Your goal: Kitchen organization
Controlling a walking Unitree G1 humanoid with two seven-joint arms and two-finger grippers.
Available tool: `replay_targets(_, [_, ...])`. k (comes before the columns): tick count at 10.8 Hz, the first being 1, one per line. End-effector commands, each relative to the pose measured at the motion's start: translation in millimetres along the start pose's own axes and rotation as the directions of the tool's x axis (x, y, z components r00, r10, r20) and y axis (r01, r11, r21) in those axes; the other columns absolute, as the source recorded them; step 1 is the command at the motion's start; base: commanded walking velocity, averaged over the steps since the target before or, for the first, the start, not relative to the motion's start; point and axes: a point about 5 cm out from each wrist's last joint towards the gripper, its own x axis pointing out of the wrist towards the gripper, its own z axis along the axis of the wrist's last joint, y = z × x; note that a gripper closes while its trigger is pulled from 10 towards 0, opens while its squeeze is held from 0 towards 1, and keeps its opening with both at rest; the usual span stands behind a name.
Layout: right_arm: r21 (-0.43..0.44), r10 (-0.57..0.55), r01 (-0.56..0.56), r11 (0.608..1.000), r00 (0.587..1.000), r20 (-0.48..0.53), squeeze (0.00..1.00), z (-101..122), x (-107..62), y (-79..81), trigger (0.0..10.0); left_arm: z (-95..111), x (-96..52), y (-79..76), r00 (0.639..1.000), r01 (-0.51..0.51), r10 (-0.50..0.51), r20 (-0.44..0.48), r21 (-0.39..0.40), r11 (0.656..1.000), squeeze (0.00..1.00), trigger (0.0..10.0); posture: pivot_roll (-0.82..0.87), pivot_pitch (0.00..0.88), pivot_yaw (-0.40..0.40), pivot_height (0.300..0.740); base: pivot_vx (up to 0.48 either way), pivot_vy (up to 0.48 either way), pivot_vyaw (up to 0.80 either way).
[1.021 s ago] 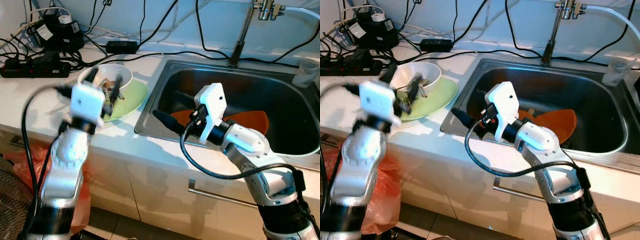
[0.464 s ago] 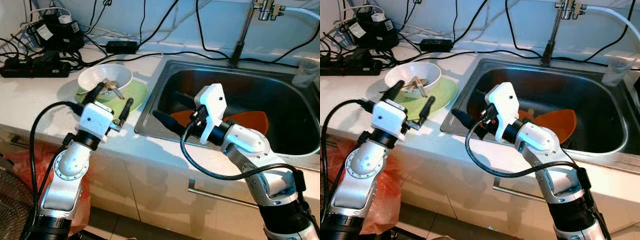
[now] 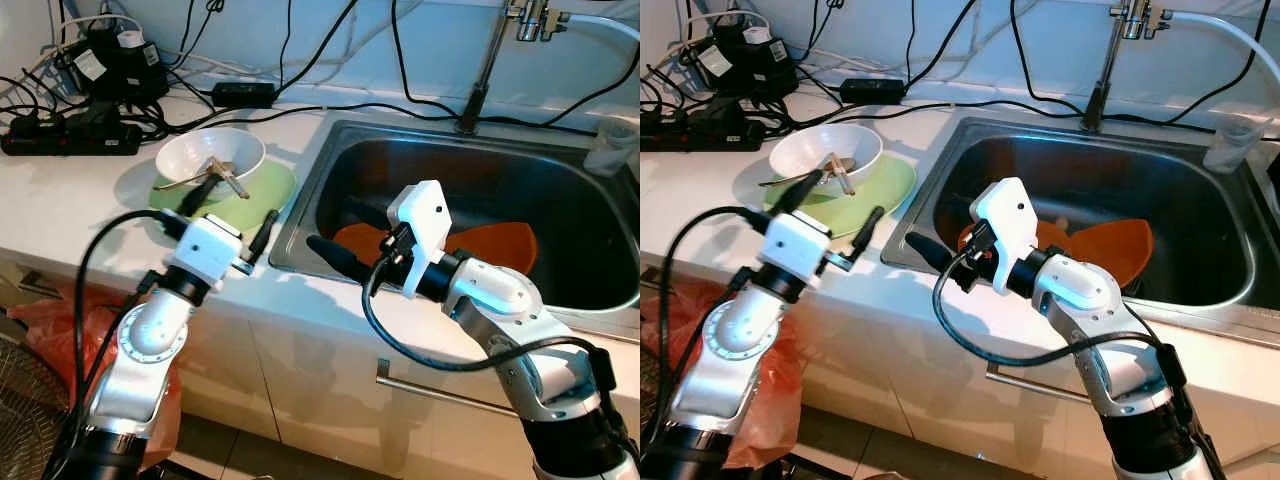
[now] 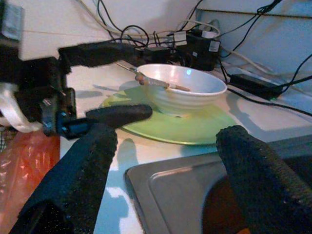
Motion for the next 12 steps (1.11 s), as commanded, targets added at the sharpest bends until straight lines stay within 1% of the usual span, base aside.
replay_targets(1, [0.001,0.008,-0.008,1.0,1.0,0.002,0.0,1.8,-1.2,2.1,10.0,0.1,4.3,0.8,1.0,0.015,-0.015,0.005,0.022,1.0,1.0,10.0,0.01,0.0,0.034,0.74,0.0,0.0,0.0])
replay_targets(3, [0.001,0.006,-0.006,1.0,1.0,0.002,0.0,2.0,-2.3,2.6,10.0,-2.6,7.6,4.3,1.0,-0.011,0.011,-0.002,0.054,0.998,1.0,10.0,0.0,0.0,0.032,0.74,0.0,0.0,0.0])
replay_targets(4, [0.001,0.005,-0.005,1.0,1.0,0.001,0.0,2.1,-2.9,2.8,10.0,-5.5,9.6,7.4,0.999,-0.033,0.034,-0.011,0.083,0.996,1.0,10.0,0.0,0.0,0.031,0.74,0.0,0.0,0.0])
replay_targets(5, [0.001,0.005,-0.005,1.0,1.0,0.0,0.0,2.1,-2.5,2.8,10.0,-9.4,11.6,10.2,0.999,-0.046,0.048,-0.024,0.108,0.993,0.46,10.0,0.0,0.0,0.034,0.74,0.0,0.0,0.0])
replay_targets(6, [-0.001,0.004,-0.004,1.0,1.0,0.002,0.0,2.7,-1.2,2.6,10.0,-11.5,12.4,11.9,0.998,-0.049,0.053,-0.03,0.122,0.991,0.0,10.0,0.01,0.0,0.037,0.74,0.0,0.0,0.0])
replay_targets(8, [0.004,0.001,-0.001,1.0,1.0,0.01,0.0,2.8,-0.6,3.4,10.0,-13.4,12.8,15.1,0.998,-0.052,0.057,-0.032,0.149,0.987,0.0,10.0,0.02,0.0,0.042,0.74,0.0,0.0,0.0])
replay_targets(9, [0.008,0.01,-0.01,1.0,1.0,0.005,0.0,1.6,-1.1,5.5,10.0,-15.4,13.1,17.2,0.997,-0.066,0.071,-0.032,0.142,0.988,0.0,5.7,0.02,0.0,0.037,0.74,0.0,0.0,0.0])
replay_targets(10, [0.007,0.011,-0.011,1.0,1.0,0.007,0.0,2.5,-0.7,5.0,10.0,-15.1,13.6,17.3,0.997,-0.07,0.074,-0.026,0.147,0.987,0.0,0.0,0.02,0.0,0.035,0.74,0.0,0.0,0.0])
replay_targets(12, [0.007,0.014,-0.014,1.0,1.0,0.009,0.0,2.8,0.0,5.3,10.0,-15.7,13.5,17.2,0.997,-0.072,0.076,-0.025,0.147,0.987,0.0,0.0,0.02,0.0,0.031,0.74,0.0,0.0,0.0])
